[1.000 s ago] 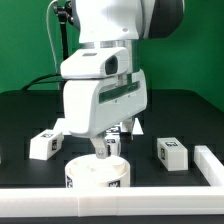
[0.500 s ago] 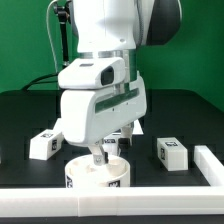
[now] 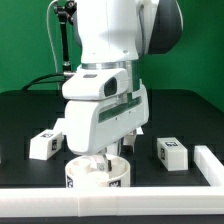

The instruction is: Assemble stool

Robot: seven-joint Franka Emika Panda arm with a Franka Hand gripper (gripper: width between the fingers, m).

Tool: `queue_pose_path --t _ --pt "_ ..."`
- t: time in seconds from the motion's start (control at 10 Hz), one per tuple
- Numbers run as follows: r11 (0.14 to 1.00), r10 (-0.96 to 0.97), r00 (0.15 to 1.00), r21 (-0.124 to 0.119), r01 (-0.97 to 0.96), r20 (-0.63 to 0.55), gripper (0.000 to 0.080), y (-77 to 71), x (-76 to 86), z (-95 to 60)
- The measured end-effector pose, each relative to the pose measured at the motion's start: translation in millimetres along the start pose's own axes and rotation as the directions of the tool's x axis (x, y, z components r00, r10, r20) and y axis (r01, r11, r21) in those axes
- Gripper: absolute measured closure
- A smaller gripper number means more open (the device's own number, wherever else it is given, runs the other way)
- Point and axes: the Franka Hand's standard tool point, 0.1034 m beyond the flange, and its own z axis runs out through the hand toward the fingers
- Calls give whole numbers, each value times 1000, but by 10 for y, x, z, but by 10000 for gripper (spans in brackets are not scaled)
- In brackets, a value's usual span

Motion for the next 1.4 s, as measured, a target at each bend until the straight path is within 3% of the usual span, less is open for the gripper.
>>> queue_pose_path --t 0.1,0.2,0.3,0.4,0.5,1.3,1.4 --pt "1000 0 1000 -1 0 0 150 -1 -8 25" --pt "1000 1 1000 -20 -1 -11 152 17 -6 50" --pt "1000 2 1000 -16 -2 -9 152 10 -10 55" --pt "1000 2 1000 -15 -2 -9 348 9 -11 57" --pt "1000 2 1000 -15 -2 -9 482 9 -11 58" --pt "1000 1 1000 -15 -1 -9 484 5 -8 61" --pt "1000 -11 1000 -9 11 -8 484 0 62 60"
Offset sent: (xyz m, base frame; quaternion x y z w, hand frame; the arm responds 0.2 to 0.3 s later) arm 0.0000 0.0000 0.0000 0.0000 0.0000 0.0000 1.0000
